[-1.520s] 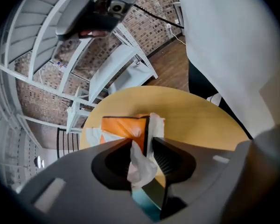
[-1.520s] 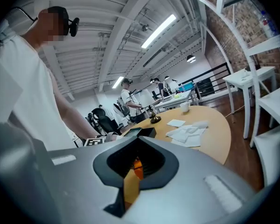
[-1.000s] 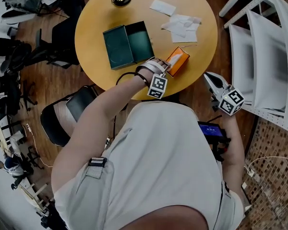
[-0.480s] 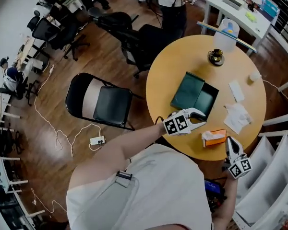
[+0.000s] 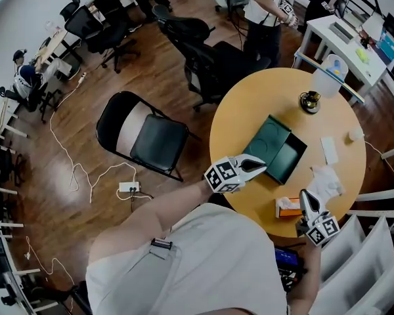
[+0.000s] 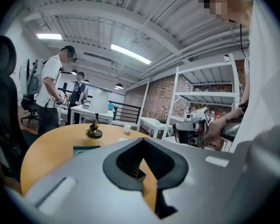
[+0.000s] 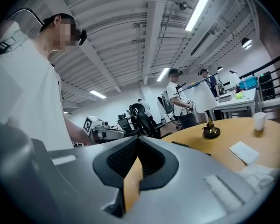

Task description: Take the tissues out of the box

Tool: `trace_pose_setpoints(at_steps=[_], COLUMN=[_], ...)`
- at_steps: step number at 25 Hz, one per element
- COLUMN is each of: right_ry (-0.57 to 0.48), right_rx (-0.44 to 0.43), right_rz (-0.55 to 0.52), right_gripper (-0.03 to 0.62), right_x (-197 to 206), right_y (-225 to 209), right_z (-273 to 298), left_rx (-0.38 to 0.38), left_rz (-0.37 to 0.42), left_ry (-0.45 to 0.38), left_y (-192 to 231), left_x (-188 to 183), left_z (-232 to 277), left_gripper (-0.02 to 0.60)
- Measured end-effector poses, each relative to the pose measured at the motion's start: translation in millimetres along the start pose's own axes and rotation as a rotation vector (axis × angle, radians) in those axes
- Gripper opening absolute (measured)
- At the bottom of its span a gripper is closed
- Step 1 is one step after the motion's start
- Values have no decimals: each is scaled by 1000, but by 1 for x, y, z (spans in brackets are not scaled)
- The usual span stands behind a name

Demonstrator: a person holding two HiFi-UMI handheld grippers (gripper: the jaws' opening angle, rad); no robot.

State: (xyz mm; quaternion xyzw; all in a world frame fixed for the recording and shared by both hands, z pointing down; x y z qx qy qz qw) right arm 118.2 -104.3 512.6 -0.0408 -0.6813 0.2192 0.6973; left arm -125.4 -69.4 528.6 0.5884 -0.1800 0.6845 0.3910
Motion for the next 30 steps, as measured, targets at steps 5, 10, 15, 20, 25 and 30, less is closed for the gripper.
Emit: trace_pose_setpoints(at_steps=[5, 10, 15, 20, 25, 30], right_ry=[18, 35, 41, 36, 34, 32], right_rx=[-2, 2, 5, 9, 16, 23], right_rz=[-30, -34, -51, -46, -49, -48], right_gripper=[-2, -2, -2, -2, -2, -2], right_x=[-1, 6, 3, 5, 3, 5], right_y=[0, 3, 4, 3, 3, -1], right_z=[5, 4, 6, 5, 7, 8], left_rx=[-36, -35, -16, 2, 15, 8], left_rz=[-14, -21, -1, -5, -1, 2], left_ry=[-7, -8, -13, -7, -5, -8], left_y=[10, 8, 4, 1, 1, 6], left_x=[1, 6, -2, -1, -4, -3], left_z=[-10, -9, -5, 2, 4, 5], left_gripper=[0, 0, 0, 0, 0, 0])
Point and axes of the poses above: the fingertips, and each gripper's own axes: z forward along the fingers, y to its left, x out of its underside, the point moved 6 cm from there along -z, backward along the fingers, and after that the axes turned 2 degrees about -x, right-handed, at the moved point
